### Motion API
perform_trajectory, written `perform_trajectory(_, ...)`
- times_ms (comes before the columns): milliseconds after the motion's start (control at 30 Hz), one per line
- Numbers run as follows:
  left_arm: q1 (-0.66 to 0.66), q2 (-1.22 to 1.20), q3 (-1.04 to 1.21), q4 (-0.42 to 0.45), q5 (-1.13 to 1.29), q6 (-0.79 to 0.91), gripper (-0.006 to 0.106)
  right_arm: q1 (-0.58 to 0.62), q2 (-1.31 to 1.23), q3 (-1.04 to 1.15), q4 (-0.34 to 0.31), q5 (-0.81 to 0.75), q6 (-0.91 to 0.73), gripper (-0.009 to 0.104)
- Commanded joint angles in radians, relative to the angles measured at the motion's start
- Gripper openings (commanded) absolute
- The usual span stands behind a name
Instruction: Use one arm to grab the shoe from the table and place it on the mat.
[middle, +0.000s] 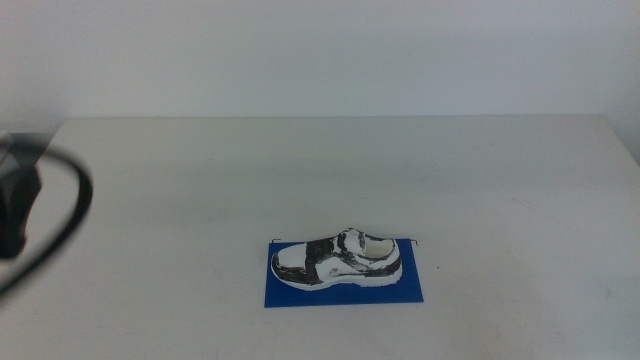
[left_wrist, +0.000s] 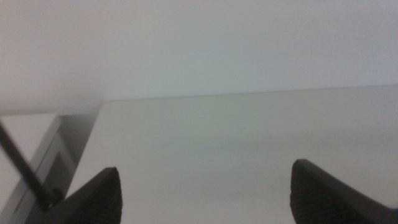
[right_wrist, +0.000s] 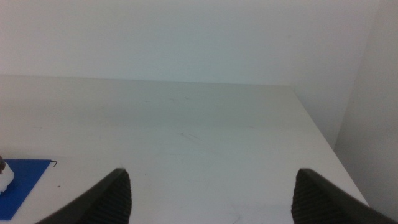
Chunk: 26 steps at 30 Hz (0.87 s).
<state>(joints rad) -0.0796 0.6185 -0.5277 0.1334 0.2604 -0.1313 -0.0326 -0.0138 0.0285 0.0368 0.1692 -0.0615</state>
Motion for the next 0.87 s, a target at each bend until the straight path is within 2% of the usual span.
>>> perform_trajectory(0, 0.043, -0.082, 0.076, -0.035, -0.154, 0.009, 0.092, 0.003, -0.02, -0.01, -0.008, -0.079, -0.013, 0.066)
perform_trajectory(200, 0.082, -0.307, 0.312, -0.031, -0.287, 0.009, 0.092, 0.003, -0.02, -0.01, -0.008, -0.079, -0.013, 0.066)
perform_trajectory(400, 0.081, -0.516, 0.476, -0.034, -0.297, 0.009, 0.092, 0.003, -0.02, -0.01, -0.008, -0.079, -0.013, 0.066)
perform_trajectory(600, 0.081, -0.65, 0.561, -0.043, -0.294, 0.009, 0.092, 0.003, -0.02, -0.01, -0.008, -0.079, -0.013, 0.066)
perform_trajectory(833, 0.081, -0.657, 0.559, -0.042, -0.248, 0.009, 0.092, 0.003, -0.02, -0.01, -0.008, -0.079, -0.013, 0.066)
